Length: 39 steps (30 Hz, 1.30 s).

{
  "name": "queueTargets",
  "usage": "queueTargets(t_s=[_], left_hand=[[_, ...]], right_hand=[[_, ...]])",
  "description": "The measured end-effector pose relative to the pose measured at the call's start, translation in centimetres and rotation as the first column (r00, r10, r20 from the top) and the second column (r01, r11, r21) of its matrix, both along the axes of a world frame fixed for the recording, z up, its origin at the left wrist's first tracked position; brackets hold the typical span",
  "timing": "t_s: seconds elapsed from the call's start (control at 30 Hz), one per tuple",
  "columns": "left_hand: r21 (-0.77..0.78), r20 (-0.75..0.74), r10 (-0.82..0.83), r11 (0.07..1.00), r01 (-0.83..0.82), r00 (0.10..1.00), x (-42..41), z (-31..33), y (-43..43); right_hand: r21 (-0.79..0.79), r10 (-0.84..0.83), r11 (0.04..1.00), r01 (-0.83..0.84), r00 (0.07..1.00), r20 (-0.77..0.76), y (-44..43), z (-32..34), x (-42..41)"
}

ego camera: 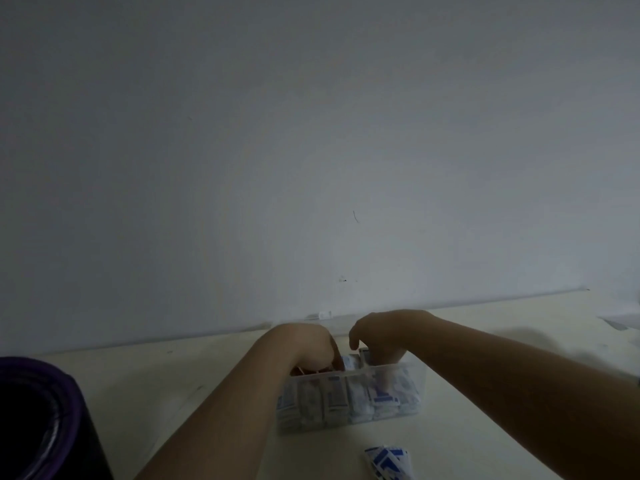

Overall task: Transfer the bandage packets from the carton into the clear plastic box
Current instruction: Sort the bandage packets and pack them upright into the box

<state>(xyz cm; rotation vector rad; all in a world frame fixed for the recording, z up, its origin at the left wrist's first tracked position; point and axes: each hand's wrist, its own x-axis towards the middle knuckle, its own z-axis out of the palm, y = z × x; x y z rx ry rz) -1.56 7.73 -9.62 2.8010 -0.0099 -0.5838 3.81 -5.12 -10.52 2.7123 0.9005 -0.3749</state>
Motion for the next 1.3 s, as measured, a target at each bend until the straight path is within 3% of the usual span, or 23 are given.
queueTargets(t_s=[0.1,0.23,0.4,0.6,0.7,0.8,0.87,0.93,1.03,1.1,1.17,1.23,1.3], left_hand=[[-0.032,-0.026,-0.032,0.999,0.032,0.999,-0.2,0.2,-0.5],[0.070,-0.074,-0.071,0.995,0.076,0.995,0.0,0.3,-0.9],[0.066,-0.059,-0.076,0.995,0.079,0.995,0.0,0.3,-1.0],[0.002,-0.004,-0.050,0.999,0.050,0.999,0.0,0.3,-0.8],[-0.123,0.144,0.007,0.992,0.011,0.990,-0.7,1.1,-1.1],[-0.287,0.428,0.126,0.958,0.002,0.895,-2.9,1.6,-1.3],[-0.426,0.524,0.243,0.904,0.004,0.817,-5.2,1.1,-1.0],[-0.552,0.466,0.297,0.834,0.011,0.834,-7.5,0.1,-0.8],[-0.766,0.080,0.339,0.623,-0.160,0.937,-11.0,-2.9,-1.5],[-0.865,-0.185,0.347,0.386,-0.320,0.919,-12.7,-4.8,-2.2],[-0.906,-0.343,0.315,0.137,-0.400,0.885,-13.5,-5.8,-3.1],[-0.908,-0.373,0.307,0.072,-0.413,0.876,-13.8,-6.1,-4.2],[-0.911,-0.347,0.321,0.107,-0.398,0.881,-13.7,-6.2,-5.4]], right_hand=[[-0.038,0.012,0.999,-0.012,1.000,0.001,0.0,-0.2,0.3],[0.043,0.009,0.999,-0.008,0.999,-0.032,-0.2,-0.2,0.4],[0.083,0.087,0.993,-0.081,0.994,-0.066,-0.6,0.9,0.0],[-0.008,0.143,0.989,-0.145,0.985,-0.101,-0.9,0.8,-0.3],[0.158,0.132,0.979,-0.126,0.991,-0.027,-1.3,2.5,-1.3],[0.523,0.047,0.847,-0.097,0.993,0.107,-2.9,4.7,-4.1],[0.691,-0.019,0.721,-0.057,0.995,0.101,-4.7,5.0,-6.6],[0.706,-0.019,0.708,0.039,0.999,-0.036,-6.5,4.2,-8.7],[0.482,-0.100,0.828,0.287,0.921,-0.376,-7.9,0.8,-11.2],[0.443,-0.194,0.772,0.456,0.832,-0.519,-8.3,-1.6,-11.7],[0.478,-0.208,0.671,0.566,0.763,-0.612,-8.5,-2.8,-11.7],[0.481,-0.184,0.651,0.587,0.737,-0.651,-8.2,-3.2,-11.9],[0.478,-0.186,0.667,0.571,0.749,-0.635,-7.5,-3.7,-12.4]])
